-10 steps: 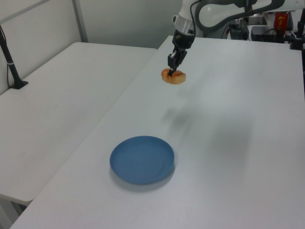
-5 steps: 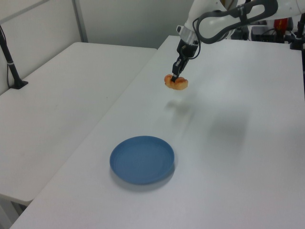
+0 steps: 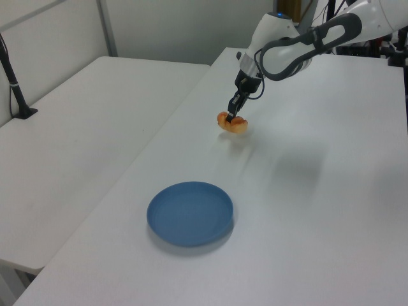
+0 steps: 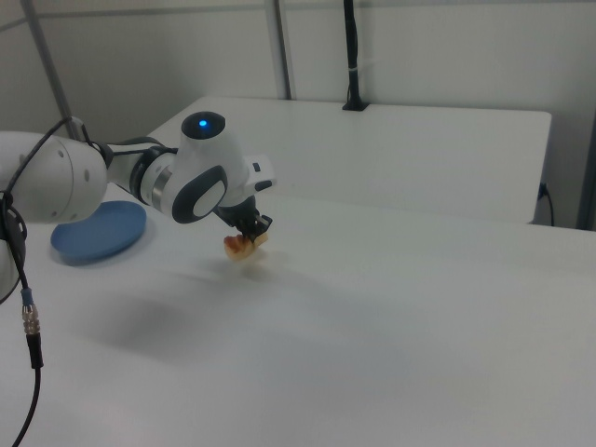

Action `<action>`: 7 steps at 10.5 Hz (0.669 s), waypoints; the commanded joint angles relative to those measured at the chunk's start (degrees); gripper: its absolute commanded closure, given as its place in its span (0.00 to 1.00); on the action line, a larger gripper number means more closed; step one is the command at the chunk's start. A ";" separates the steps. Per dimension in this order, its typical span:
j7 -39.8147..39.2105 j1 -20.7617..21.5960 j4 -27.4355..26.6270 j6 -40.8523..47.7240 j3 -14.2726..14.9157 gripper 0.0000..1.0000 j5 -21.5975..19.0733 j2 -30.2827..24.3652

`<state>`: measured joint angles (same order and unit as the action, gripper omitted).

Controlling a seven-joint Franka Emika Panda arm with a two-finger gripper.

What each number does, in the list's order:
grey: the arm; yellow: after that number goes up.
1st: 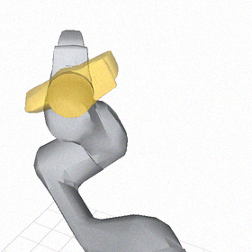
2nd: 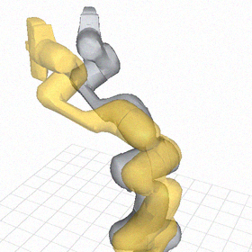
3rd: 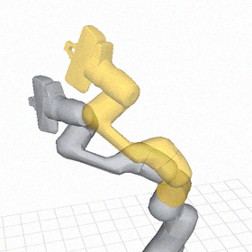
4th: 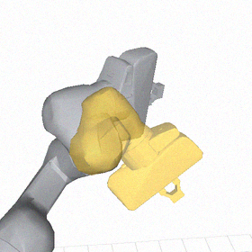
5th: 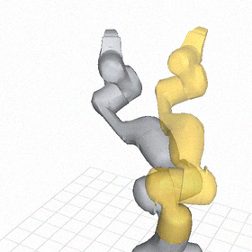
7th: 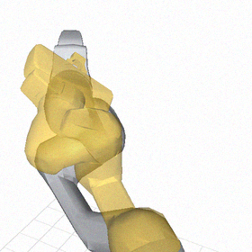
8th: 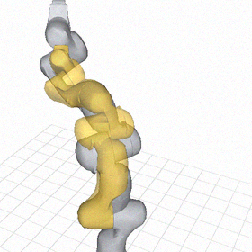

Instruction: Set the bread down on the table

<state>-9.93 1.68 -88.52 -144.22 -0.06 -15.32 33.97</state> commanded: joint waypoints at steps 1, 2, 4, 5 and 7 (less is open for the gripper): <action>-2.46 0.42 -2.45 -5.25 -0.12 0.89 -3.30 -0.14; -2.46 1.12 -2.62 -8.50 -0.20 0.88 -4.53 1.26; -2.81 1.66 -2.45 -10.29 -0.12 0.87 -4.54 2.50; -3.68 1.74 -2.36 -10.29 -0.12 0.86 -4.63 2.51; -3.95 1.74 -2.45 -10.20 -0.12 0.64 -4.63 2.60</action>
<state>-11.18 3.09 -89.94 -153.63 -0.29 -18.10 37.14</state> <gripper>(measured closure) 0.846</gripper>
